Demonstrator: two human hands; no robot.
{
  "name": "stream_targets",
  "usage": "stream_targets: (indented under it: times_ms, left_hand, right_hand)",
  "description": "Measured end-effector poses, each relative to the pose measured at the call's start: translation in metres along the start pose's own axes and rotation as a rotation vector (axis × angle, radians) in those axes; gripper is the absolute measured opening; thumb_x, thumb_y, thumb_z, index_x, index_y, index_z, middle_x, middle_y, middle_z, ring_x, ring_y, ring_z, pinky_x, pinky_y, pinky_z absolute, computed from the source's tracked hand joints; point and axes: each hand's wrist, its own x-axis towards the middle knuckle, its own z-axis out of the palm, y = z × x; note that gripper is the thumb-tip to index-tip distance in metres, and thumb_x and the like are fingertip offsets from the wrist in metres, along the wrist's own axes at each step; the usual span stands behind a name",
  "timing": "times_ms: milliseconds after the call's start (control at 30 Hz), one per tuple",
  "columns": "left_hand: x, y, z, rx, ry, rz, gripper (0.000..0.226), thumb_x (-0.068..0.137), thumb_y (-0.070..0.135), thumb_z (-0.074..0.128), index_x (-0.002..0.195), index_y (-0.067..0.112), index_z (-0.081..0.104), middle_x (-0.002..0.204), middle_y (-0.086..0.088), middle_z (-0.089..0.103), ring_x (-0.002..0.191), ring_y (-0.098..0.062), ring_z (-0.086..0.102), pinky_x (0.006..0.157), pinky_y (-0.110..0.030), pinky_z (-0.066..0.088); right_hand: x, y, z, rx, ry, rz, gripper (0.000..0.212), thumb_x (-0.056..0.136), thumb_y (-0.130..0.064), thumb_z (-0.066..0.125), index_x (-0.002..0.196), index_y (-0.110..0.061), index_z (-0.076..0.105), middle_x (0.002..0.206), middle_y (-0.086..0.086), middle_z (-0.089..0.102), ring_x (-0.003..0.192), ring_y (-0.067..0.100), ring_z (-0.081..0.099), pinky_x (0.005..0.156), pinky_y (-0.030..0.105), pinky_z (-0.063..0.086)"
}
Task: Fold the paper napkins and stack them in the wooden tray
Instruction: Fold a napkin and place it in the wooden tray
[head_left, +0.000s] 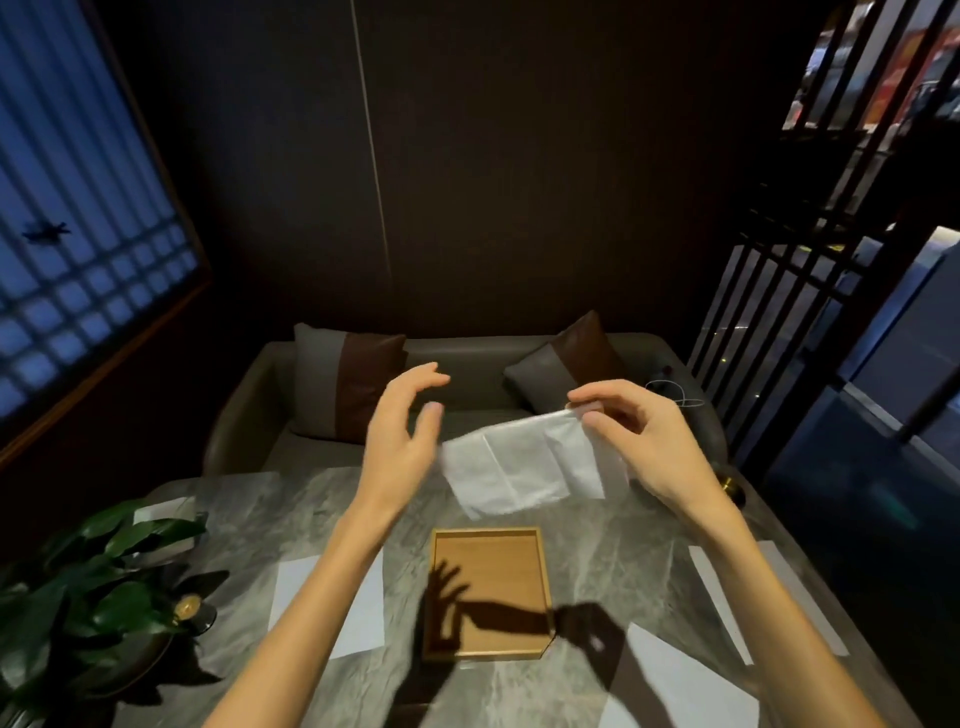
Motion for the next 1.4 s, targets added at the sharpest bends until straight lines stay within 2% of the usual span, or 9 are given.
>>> stream_targets:
  times_ms: [100,233,333,467,567,833,1000,1233,1400]
  left_hand:
    - [-0.004,0.011,0.012,0.002,-0.483,0.007,0.052,0.096,0.034,0.066,0.143,0.042,0.045,0.16,0.015,0.033,0.154,0.0,0.012,0.12,-0.025,0.013]
    - [-0.007,0.026,0.032,-0.145,-0.766,-0.075,0.034,0.099,0.034,0.062,0.131,0.023,0.064,0.135,0.007,0.065,0.129,-0.005,0.056,0.112,-0.034,0.045]
    - [-0.009,0.03,0.041,-0.255,-0.695,-0.102,0.025,0.105,0.021,0.053,0.117,0.008,0.071,0.111,-0.012,0.074,0.102,-0.016,0.069,0.088,-0.034,0.053]
    - [-0.008,0.031,0.04,-0.432,-0.463,-0.226,0.024,0.105,0.018,0.054,0.118,0.01,0.073,0.113,-0.013,0.076,0.106,-0.033,0.072,0.088,-0.038,0.055]
    - [-0.006,0.031,0.04,-0.521,-0.419,-0.289,0.025,0.105,0.02,0.053,0.121,0.015,0.072,0.117,-0.008,0.076,0.109,-0.03,0.072,0.091,-0.041,0.057]
    - [-0.008,0.027,0.04,-0.518,-0.346,-0.345,0.02,0.103,0.03,0.056,0.105,0.033,0.075,0.108,0.0,0.079,0.098,-0.021,0.077,0.077,-0.03,0.064]
    - [-0.005,0.024,0.034,-0.486,-0.34,-0.33,0.021,0.104,0.028,0.055,0.11,0.021,0.073,0.102,-0.001,0.079,0.09,-0.014,0.077,0.07,-0.022,0.06]
    - [-0.004,0.024,0.033,-0.481,-0.346,-0.346,0.02,0.105,0.027,0.053,0.107,0.024,0.073,0.105,0.002,0.079,0.095,-0.018,0.077,0.078,-0.031,0.063]
    - [-0.004,0.021,0.031,-0.481,-0.346,-0.389,0.017,0.104,0.03,0.054,0.111,0.027,0.069,0.1,-0.001,0.08,0.09,-0.024,0.077,0.07,-0.028,0.063]
  right_hand:
    - [0.018,-0.027,-0.006,-0.3,-0.327,-0.078,0.039,0.094,-0.006,0.062,0.124,-0.03,0.067,0.112,-0.016,0.072,0.108,-0.003,0.065,0.096,0.014,0.049]
    - [0.038,-0.048,-0.008,-0.478,-0.572,-0.135,0.048,0.094,-0.002,0.06,0.132,-0.031,0.06,0.114,-0.009,0.072,0.109,0.0,0.065,0.096,0.019,0.051]
    - [0.038,-0.044,-0.009,-0.406,-0.442,-0.149,0.044,0.097,-0.01,0.06,0.133,-0.034,0.059,0.119,-0.011,0.07,0.109,-0.009,0.06,0.094,0.008,0.046]
    - [0.016,-0.012,-0.01,0.01,-0.01,0.125,0.062,0.088,-0.053,0.059,0.146,-0.037,0.044,0.136,-0.017,0.056,0.121,-0.012,0.05,0.097,0.009,0.041]
    - [-0.007,0.01,0.001,0.457,-0.075,0.402,0.052,0.088,-0.048,0.061,0.137,-0.031,0.056,0.132,-0.003,0.067,0.112,0.01,0.069,0.084,0.023,0.058]
    - [-0.01,0.01,0.016,0.492,0.084,0.429,0.015,0.092,-0.02,0.069,0.088,-0.03,0.078,0.089,-0.009,0.08,0.078,0.002,0.075,0.061,0.011,0.054]
    - [-0.007,0.011,0.018,0.464,0.041,0.441,0.016,0.095,-0.026,0.065,0.096,-0.021,0.08,0.093,0.006,0.079,0.078,0.009,0.072,0.069,0.019,0.058]
    - [-0.004,0.01,0.023,0.463,0.098,0.45,0.014,0.094,-0.028,0.066,0.087,-0.032,0.078,0.09,-0.007,0.08,0.08,0.004,0.073,0.065,0.014,0.055]
    - [-0.004,0.01,0.022,0.532,-0.017,0.435,0.018,0.094,-0.018,0.066,0.11,-0.02,0.075,0.105,0.003,0.079,0.094,0.016,0.076,0.07,0.019,0.058]
